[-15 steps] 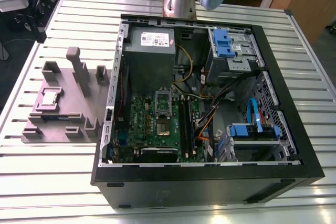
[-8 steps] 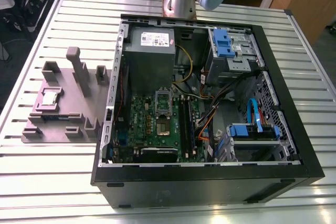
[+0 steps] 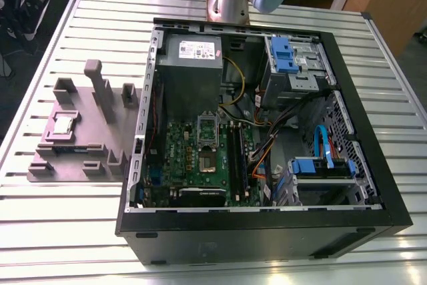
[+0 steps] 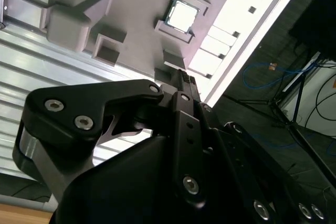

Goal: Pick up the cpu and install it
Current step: 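Reach for the cpu, then pick up the cpu and move it towards the insertion slot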

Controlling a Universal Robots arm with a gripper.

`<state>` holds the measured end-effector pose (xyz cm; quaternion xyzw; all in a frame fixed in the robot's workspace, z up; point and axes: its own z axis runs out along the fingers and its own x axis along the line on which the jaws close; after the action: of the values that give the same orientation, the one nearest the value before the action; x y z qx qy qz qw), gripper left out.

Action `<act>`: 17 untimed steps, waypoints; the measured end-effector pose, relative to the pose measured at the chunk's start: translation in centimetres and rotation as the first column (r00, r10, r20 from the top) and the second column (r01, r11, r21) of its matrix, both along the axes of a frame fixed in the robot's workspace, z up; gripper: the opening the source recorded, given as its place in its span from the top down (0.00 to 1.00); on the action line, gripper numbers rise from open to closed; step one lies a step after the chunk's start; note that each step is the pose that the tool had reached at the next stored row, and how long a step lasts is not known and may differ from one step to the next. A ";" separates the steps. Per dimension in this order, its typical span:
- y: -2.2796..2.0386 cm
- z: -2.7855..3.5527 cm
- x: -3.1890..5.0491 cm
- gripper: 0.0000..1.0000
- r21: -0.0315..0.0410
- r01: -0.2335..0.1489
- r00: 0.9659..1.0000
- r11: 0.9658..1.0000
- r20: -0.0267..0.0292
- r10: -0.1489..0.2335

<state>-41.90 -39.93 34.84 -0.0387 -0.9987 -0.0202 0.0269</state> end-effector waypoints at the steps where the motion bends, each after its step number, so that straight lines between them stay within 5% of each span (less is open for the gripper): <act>1: 0.00 0.00 0.00 0.90 0.000 0.000 1.000 1.000 0.000 0.000; 14: 0.00 0.00 -0.07 0.89 0.000 0.000 1.000 1.000 0.000 0.000; 17: 0.00 0.00 -0.08 0.77 0.000 0.000 1.000 1.000 0.000 0.000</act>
<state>-41.97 -39.93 34.84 -0.0387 -0.9987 -0.0202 0.0269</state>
